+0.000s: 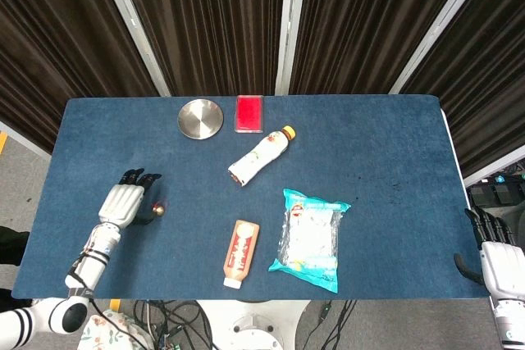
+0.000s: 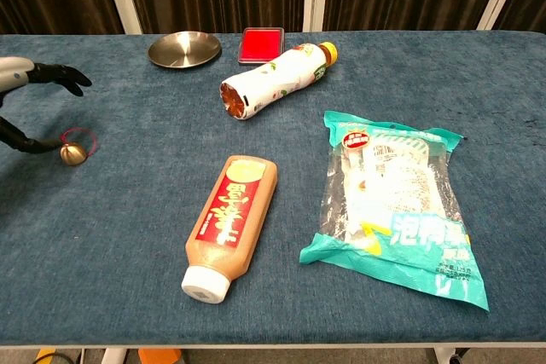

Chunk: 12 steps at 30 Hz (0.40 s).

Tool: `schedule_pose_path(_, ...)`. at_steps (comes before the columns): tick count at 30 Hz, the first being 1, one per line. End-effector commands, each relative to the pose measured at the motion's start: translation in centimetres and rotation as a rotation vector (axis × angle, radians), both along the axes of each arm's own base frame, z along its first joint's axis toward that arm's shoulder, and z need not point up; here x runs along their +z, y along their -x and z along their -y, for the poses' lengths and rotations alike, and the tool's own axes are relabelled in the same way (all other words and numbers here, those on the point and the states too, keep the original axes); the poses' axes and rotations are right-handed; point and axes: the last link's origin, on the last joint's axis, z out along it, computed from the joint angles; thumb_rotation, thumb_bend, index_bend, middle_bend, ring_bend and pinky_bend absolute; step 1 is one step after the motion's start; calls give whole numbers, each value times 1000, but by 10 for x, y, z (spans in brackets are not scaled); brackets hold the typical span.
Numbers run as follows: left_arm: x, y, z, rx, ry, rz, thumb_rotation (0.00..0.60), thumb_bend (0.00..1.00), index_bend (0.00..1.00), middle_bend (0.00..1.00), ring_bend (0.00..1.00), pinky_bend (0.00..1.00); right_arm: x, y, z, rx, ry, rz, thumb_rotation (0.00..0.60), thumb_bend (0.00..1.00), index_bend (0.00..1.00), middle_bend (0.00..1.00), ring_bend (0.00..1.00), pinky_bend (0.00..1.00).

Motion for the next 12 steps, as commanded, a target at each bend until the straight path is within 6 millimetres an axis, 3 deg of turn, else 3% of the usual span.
schedule_pose_path(1, 19, 3, 15, -12, -52, 7, 600, 269, 116, 139, 20, 0, 0, -1, 0, 1, 1, 2, 600, 266, 0, 0, 0, 24)
schedule_pose_path(12, 71, 56, 83, -21, -225, -26, 600, 197, 116, 108, 0, 0, -5, -9, 3, 25, -7, 8, 600, 265, 0, 0, 0, 23)
